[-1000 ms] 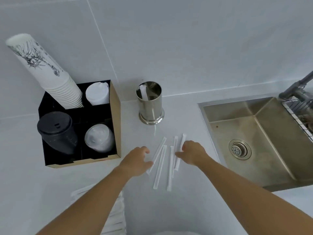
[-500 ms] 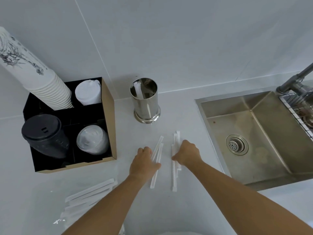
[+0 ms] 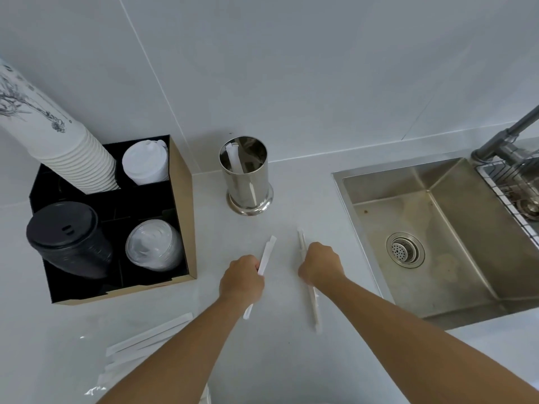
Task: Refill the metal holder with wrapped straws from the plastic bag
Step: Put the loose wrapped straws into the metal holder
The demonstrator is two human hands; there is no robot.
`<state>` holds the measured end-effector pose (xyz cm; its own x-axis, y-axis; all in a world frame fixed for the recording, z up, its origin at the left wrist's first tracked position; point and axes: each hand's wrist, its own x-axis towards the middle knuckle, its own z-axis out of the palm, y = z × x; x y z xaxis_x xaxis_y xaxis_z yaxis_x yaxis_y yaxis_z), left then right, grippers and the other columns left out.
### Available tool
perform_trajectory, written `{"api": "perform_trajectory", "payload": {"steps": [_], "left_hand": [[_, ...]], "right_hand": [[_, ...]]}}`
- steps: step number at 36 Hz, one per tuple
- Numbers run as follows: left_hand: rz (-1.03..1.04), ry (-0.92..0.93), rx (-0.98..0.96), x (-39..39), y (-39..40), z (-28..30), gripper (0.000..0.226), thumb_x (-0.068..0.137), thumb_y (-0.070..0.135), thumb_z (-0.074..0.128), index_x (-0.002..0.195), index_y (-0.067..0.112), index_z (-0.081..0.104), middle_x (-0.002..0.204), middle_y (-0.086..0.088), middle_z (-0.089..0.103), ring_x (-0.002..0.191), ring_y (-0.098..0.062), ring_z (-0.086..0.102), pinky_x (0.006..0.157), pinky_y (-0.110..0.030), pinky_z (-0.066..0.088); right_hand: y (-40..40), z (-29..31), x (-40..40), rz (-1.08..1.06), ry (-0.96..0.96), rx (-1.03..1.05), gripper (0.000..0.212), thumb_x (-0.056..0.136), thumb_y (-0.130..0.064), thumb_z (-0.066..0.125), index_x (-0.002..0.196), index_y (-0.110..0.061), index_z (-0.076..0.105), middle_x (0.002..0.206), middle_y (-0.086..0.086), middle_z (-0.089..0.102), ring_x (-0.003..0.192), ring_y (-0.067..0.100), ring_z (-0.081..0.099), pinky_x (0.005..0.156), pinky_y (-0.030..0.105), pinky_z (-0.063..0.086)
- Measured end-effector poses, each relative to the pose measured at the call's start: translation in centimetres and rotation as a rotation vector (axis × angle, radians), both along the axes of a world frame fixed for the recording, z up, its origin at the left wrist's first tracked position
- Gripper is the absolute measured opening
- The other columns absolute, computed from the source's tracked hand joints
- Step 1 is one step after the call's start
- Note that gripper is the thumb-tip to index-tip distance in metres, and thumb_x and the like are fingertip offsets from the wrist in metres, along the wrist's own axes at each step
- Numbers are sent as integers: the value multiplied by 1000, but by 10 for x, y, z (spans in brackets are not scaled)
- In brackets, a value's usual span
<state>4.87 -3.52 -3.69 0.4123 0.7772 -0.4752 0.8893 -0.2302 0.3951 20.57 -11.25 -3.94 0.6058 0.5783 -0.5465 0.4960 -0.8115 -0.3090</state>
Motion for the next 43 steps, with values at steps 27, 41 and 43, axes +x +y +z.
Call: {"api": "perform_trajectory", "payload": {"steps": [27,41,43], "left_hand": [[-28,-112,-56,-11,14,14,33,87,9,54,59,20,40,63,5,47,54,-11,44,46,-21,31],[4,-250,-40,-32,12,42,15,90,15,57,88,1,62,86,-11,66,76,-23,61,63,-25,46],[23,-282,-32,-34,11,46,16,90,17,59,88,2,63,84,-10,67,71,-19,58,60,-23,44]], "right_hand": [[-4,34,30,-35,151,136,14,71,-15,65,69,-16,51,69,2,58,58,18,56,49,26,46],[-8,66,28,-38,248,272,14,77,-4,59,82,-17,63,80,4,67,70,26,72,59,32,60],[-7,72,26,-41,270,305,13,78,-6,59,79,-18,63,76,2,66,69,26,72,58,31,59]]}}
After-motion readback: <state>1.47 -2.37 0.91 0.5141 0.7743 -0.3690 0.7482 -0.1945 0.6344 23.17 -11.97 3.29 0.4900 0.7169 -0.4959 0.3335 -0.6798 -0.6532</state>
